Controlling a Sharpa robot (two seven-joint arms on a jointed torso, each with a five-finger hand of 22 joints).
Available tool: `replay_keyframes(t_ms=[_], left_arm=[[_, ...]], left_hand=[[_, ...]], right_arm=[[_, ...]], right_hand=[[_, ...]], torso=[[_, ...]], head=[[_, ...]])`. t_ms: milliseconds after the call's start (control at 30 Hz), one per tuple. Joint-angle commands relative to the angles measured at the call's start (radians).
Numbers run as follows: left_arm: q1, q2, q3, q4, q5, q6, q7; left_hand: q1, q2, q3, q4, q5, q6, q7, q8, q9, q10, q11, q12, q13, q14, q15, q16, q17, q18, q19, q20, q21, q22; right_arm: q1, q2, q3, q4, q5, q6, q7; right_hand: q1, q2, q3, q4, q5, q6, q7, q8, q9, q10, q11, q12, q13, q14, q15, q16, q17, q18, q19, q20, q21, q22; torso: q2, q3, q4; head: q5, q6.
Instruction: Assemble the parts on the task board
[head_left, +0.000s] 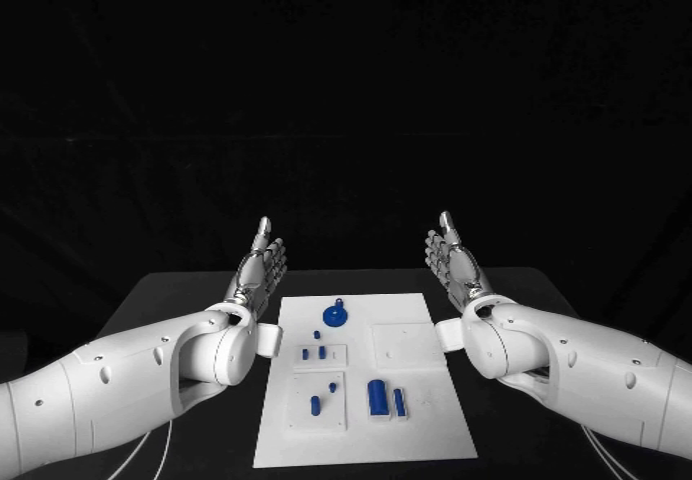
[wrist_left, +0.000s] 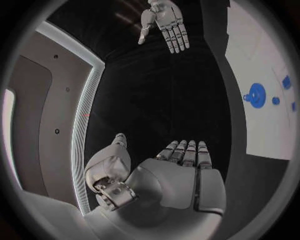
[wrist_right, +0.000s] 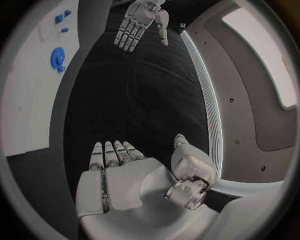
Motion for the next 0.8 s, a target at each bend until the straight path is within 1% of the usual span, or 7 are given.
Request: replay_keyframes(t_ms=[33, 133, 233, 267, 367, 800], left_arm=[[-0.026, -0.011, 0.016, 0.071, 0.013, -0.209, 0.074], [-0.046, -0.020, 0.029, 0.117, 0.016, -0.258, 0.086], [-0.060, -0.025, 0.038, 0.149, 0.018, -0.292, 0.094], [-0.063, -0.026, 0.040, 0.154, 0.018, -0.297, 0.096], [-0.064, -0.027, 0.041, 0.159, 0.018, -0.302, 0.097], [-0.064, -0.027, 0.041, 0.159, 0.018, -0.302, 0.097]], left_hand=[[-0.117, -0.001, 0.011, 0.000, -0.008, -0.035, -0.005, -0.007, -0.003, -0.046, -0.005, -0.007, -0.003, -0.049, -0.004, -0.007, -0.003, -0.015, -0.035, -0.003, -0.009, -0.003], [-0.117, -0.001, 0.011, 0.000, -0.008, -0.035, -0.005, -0.007, -0.003, -0.046, -0.005, -0.007, -0.003, -0.049, -0.004, -0.007, -0.003, -0.015, -0.035, -0.003, -0.009, -0.003], [-0.117, -0.001, 0.011, 0.000, -0.008, -0.035, -0.005, -0.007, -0.003, -0.046, -0.005, -0.007, -0.003, -0.049, -0.004, -0.007, -0.003, -0.015, -0.035, -0.003, -0.009, -0.003], [-0.117, -0.001, 0.011, 0.000, -0.008, -0.035, -0.005, -0.007, -0.003, -0.046, -0.005, -0.007, -0.003, -0.049, -0.004, -0.007, -0.003, -0.015, -0.035, -0.003, -0.009, -0.003], [-0.117, -0.001, 0.011, 0.000, -0.008, -0.035, -0.005, -0.007, -0.003, -0.046, -0.005, -0.007, -0.003, -0.049, -0.004, -0.007, -0.003, -0.015, -0.035, -0.003, -0.009, -0.003], [-0.117, -0.001, 0.011, 0.000, -0.008, -0.035, -0.005, -0.007, -0.003, -0.046, -0.005, -0.007, -0.003, -0.049, -0.004, -0.007, -0.003, -0.015, -0.035, -0.003, -0.009, -0.003]], right_arm=[[0.007, -0.023, -0.030, 0.076, 0.169, -0.158, 0.143], [0.012, -0.039, -0.057, 0.127, 0.210, -0.195, 0.174], [0.016, -0.050, -0.077, 0.164, 0.240, -0.223, 0.196], [0.017, -0.052, -0.081, 0.170, 0.246, -0.227, 0.200], [0.017, -0.054, -0.085, 0.177, 0.251, -0.233, 0.204], [0.017, -0.054, -0.085, 0.177, 0.251, -0.233, 0.204]], right_hand=[[-0.100, -0.003, 0.012, 0.000, -0.014, -0.036, -0.005, -0.005, -0.003, -0.054, -0.006, -0.006, -0.003, -0.068, -0.005, -0.008, -0.003, -0.014, -0.050, -0.005, -0.008, -0.003], [-0.100, -0.003, 0.012, 0.000, -0.014, -0.036, -0.005, -0.005, -0.003, -0.054, -0.006, -0.006, -0.003, -0.068, -0.005, -0.008, -0.003, -0.014, -0.050, -0.005, -0.008, -0.003], [-0.100, -0.003, 0.012, 0.000, -0.014, -0.036, -0.005, -0.005, -0.003, -0.054, -0.006, -0.006, -0.003, -0.068, -0.005, -0.008, -0.003, -0.014, -0.050, -0.005, -0.008, -0.003], [-0.100, -0.003, 0.012, 0.000, -0.014, -0.036, -0.005, -0.005, -0.003, -0.054, -0.006, -0.006, -0.003, -0.068, -0.005, -0.008, -0.003, -0.014, -0.050, -0.005, -0.008, -0.003], [-0.100, -0.003, 0.012, 0.000, -0.014, -0.036, -0.005, -0.005, -0.003, -0.054, -0.006, -0.006, -0.003, -0.068, -0.005, -0.008, -0.003, -0.014, -0.050, -0.005, -0.008, -0.003], [-0.100, -0.003, 0.012, 0.000, -0.014, -0.036, -0.005, -0.005, -0.003, -0.054, -0.006, -0.006, -0.003, -0.068, -0.005, -0.008, -0.003, -0.014, -0.050, -0.005, -0.008, -0.003]], torso=[[-0.009, -0.0002, 0.0066], [-0.009, -0.0002, 0.0066], [-0.009, -0.0002, 0.0066], [-0.009, -0.0002, 0.0066], [-0.009, -0.0002, 0.0066], [-0.009, -0.0002, 0.0066]], head=[[-0.003, -0.001], [-0.003, -0.001], [-0.003, -0.001], [-0.003, -0.001], [-0.003, -0.001], [-0.003, -0.001]])
